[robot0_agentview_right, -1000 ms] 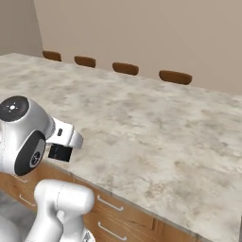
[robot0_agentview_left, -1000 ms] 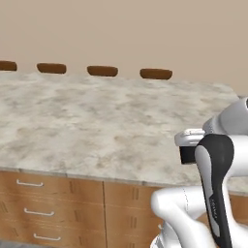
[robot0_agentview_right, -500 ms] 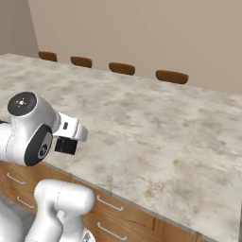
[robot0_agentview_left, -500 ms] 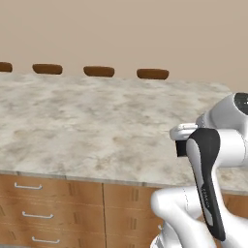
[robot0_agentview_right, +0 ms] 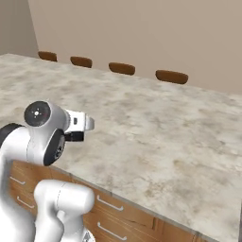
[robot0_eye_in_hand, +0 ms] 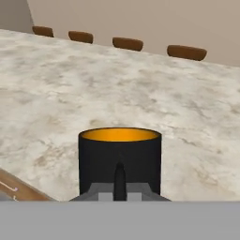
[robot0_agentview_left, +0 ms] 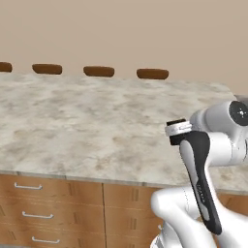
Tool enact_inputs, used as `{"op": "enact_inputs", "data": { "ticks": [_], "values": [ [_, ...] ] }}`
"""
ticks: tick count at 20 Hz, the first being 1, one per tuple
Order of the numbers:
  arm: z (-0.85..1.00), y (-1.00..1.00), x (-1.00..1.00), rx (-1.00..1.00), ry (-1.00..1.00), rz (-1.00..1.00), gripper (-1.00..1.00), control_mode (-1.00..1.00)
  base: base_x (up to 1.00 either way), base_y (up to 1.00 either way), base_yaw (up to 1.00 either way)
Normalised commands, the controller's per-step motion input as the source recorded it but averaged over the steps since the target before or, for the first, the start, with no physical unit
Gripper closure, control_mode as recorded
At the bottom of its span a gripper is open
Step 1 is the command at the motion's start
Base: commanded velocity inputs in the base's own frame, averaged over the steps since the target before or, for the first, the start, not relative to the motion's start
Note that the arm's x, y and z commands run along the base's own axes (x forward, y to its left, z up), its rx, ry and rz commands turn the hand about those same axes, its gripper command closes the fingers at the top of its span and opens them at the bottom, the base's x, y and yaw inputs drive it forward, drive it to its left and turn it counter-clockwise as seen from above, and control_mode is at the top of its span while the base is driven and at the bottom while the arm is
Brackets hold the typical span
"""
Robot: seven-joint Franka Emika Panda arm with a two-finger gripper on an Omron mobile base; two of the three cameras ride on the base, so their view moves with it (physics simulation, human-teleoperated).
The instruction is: Clear the mugs and bowl far away from the sink.
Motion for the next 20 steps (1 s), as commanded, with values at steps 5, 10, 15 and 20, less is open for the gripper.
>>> {"op": "enact_inputs", "data": {
  "ticks": [5,10,15,20],
  "values": [
    [-0.44,-0.05,0.44,0.00,-0.22,0.18,1.00,-1.00,0.00,0.00,0.00],
    [-0.67,-0.05,0.38,0.00,-0.15,0.04,1.00,-1.00,0.00,0.00,0.00],
    [-0.68,0.00,0.46,0.01,-0.01,0.00,1.00,-1.00,0.00,0.00,0.00],
    [-0.76,-0.06,0.58,0.00,-0.05,0.01,1.00,-1.00,0.00,0.00,0.00]
  ]
}}
